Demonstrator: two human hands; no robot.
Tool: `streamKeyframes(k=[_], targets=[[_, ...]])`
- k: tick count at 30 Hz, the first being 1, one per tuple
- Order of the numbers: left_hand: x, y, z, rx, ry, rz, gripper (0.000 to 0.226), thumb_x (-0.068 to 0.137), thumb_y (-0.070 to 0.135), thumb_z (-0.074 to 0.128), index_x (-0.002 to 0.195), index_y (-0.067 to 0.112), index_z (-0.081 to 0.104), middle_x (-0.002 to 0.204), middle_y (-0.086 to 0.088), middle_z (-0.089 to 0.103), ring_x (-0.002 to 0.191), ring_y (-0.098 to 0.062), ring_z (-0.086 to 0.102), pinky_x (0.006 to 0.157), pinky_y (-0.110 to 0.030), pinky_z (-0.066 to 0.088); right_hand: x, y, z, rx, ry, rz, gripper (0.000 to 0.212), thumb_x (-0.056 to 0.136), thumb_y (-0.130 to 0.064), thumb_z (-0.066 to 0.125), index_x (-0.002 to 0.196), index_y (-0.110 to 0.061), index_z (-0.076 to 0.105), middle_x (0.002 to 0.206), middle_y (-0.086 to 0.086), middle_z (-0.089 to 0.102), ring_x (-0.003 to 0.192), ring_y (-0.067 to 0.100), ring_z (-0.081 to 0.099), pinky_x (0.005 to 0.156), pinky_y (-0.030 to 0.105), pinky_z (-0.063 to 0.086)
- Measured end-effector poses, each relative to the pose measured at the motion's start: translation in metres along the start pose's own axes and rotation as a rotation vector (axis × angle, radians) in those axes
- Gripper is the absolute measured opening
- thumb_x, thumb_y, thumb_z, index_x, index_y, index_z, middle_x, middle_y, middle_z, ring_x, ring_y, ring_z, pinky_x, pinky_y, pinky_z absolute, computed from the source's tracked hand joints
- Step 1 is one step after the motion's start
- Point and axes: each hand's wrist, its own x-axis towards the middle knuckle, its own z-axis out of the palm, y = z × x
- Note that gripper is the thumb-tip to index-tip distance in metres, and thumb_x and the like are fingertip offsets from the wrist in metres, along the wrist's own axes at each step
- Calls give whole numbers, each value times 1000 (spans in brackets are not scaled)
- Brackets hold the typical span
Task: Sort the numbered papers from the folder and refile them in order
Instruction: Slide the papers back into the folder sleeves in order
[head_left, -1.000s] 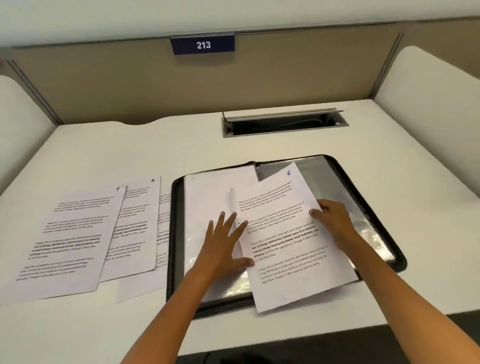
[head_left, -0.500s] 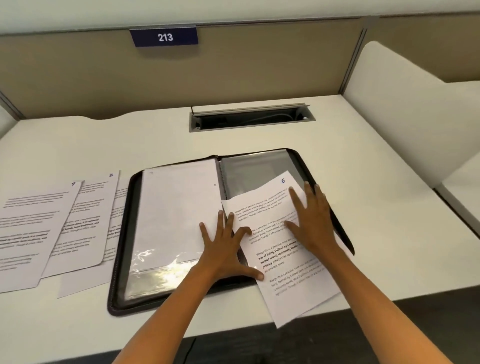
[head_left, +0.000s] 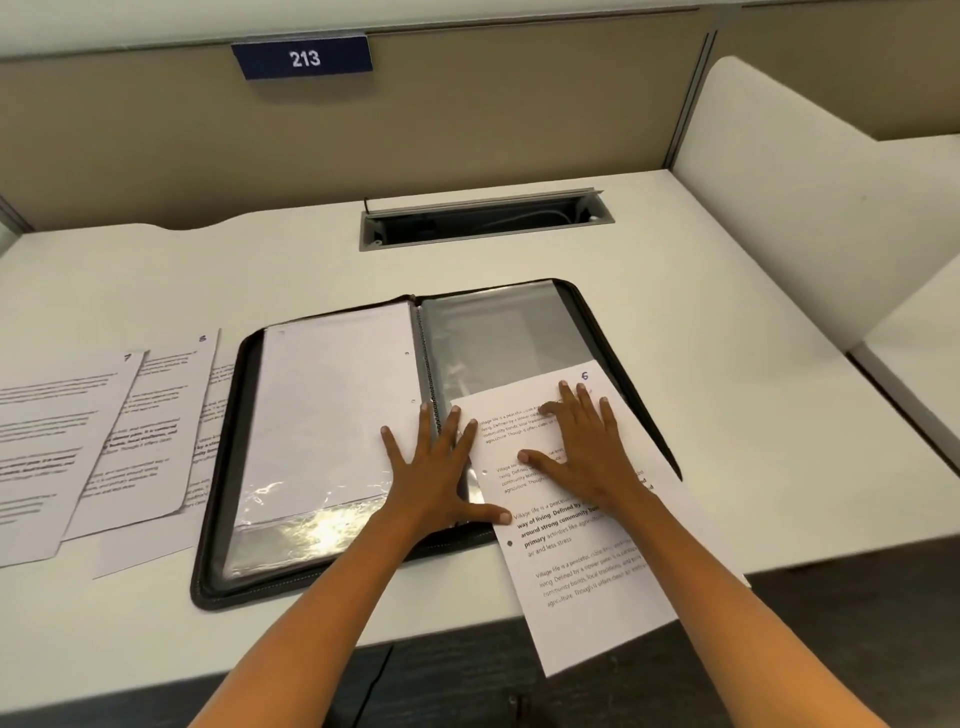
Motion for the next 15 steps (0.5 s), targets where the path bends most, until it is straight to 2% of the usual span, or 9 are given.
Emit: streamKeyframes(k=[3, 6, 8, 10, 11, 15], targets=[[0, 0, 1, -11, -25, 2, 149, 20, 103, -1, 146, 26, -22, 144, 5, -40, 126, -25, -47, 98, -71, -21, -6, 4, 1, -80, -38, -12, 110, 64, -92, 5, 151, -25, 13, 160, 6, -3, 147, 22, -12, 117, 46, -10], [1, 2, 1, -9, -41, -3, 149, 20, 104, 4, 146, 28, -22, 143, 5, -40, 125, -25, -48, 96, -71, -22, -9, 4, -1, -99, -47, -24, 112, 62, -93, -2, 152, -26, 13, 160, 6, -5, 147, 23, -12, 117, 46, -10], [1, 3, -1, -3, -49, -12, 148, 27, 104, 20, 147, 27, -20, 144, 5, -38, 126, -24, -47, 94, -70, -23, -10, 4, -1, -89, -46, -29, 113, 62, -93, -3, 152, -26, 14, 160, 7, -4, 147, 23, -11, 117, 47, -9], [0, 4, -3, 1, -62, -22, 139, 44, 97, 41, 147, 26, -18, 144, 5, -37, 127, -25, -45, 94, -70, -23, -10, 3, -1, -96, -47, -34, 112, 62, -93, -4, 152, -28, 12, 160, 7, -4, 147, 24, -11, 117, 47, -9], [-1, 4, -3, 1, -65, -26, 136, 48, 94, 45, 147, 26, -18, 144, 5, -36, 127, -25, -45, 94, -70, -23, -10, 3, -1, -105, -50, -37, 111, 62, -92, -5, 152, -29, 10, 160, 7, -5, 147, 24, -12, 117, 47, -9], [-2, 4, -5, 48, -65, -34, 136, 47, 96, 43, 148, 27, -16, 152, 3, -29, 126, -27, -47, 94, -71, -22, -13, 6, -3, -113, -44, -52, 107, 63, -92, -3, 151, -34, 11, 160, 5, -2, 147, 23, -9, 118, 47, -7]])
